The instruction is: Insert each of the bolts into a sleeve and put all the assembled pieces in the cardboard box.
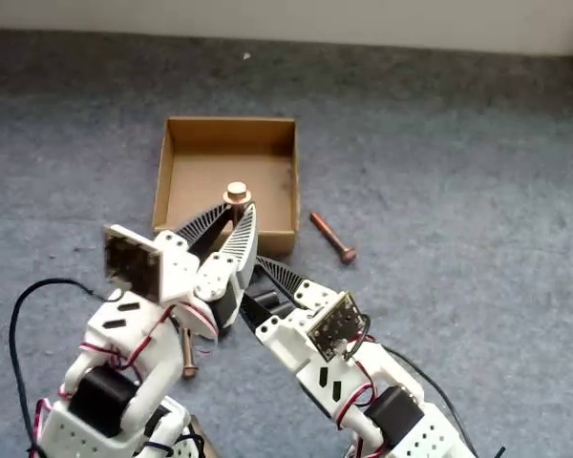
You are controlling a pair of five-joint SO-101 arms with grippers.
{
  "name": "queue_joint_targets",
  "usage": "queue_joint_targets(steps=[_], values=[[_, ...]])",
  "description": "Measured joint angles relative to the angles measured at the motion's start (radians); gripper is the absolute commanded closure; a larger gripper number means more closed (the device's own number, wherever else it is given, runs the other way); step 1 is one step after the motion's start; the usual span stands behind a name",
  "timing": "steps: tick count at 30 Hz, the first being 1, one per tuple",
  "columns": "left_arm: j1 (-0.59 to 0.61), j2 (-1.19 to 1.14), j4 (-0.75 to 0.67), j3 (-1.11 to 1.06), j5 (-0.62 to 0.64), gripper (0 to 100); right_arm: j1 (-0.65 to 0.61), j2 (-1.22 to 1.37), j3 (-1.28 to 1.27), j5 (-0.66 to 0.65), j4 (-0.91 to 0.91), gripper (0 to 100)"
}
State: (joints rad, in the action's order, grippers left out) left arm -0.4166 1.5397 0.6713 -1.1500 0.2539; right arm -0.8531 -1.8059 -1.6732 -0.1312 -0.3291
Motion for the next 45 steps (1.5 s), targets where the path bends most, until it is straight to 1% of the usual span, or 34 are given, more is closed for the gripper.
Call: queue_joint_targets(steps=[4,10,13,15,17,19,21,25,28,32,34,38,41,45], values=[[0.008,0.011,-0.058,-0.057,0.000,99,0.002,0.002,0.000,0.000,-0.002,99.4],[0.009,0.011,-0.069,-0.064,0.002,99,0.002,0.002,0.000,0.000,-0.002,99.4],[0.009,0.011,-0.068,-0.064,0.000,93,0.002,0.002,0.000,0.000,-0.002,99.4],[0.009,0.011,-0.048,-0.064,-0.025,89,0.000,0.002,0.000,0.005,-0.002,99.4],[0.012,0.012,0.000,-0.054,-0.048,86,0.000,0.002,0.000,0.049,-0.003,99.4],[0.015,0.005,0.083,-0.034,-0.055,83,0.034,-0.002,0.000,0.118,0.000,99.4],[0.009,-0.002,0.172,-0.005,-0.054,79,0.066,-0.002,0.000,0.158,-0.002,99.4],[0.015,0.008,0.328,0.069,-0.063,73,0.098,-0.002,0.000,0.176,-0.002,99.4],[0.009,0.006,0.413,0.101,-0.068,72,0.103,-0.005,0.000,0.183,0.000,99.4],[0.023,0.017,0.494,0.169,-0.163,72,0.107,-0.005,0.000,0.184,0.000,99.4],[0.028,0.017,0.534,0.207,-0.190,72,0.114,-0.005,0.000,0.184,0.000,99.4],[0.138,0.017,0.572,0.230,-0.196,72,0.187,-0.005,0.000,0.184,-0.015,99.4],[0.290,0.018,0.572,0.193,-0.196,72,0.253,-0.005,0.000,0.184,-0.063,99.1],[0.496,0.018,0.537,0.057,-0.196,72,0.308,-0.005,0.000,0.184,-0.158,98.9]])
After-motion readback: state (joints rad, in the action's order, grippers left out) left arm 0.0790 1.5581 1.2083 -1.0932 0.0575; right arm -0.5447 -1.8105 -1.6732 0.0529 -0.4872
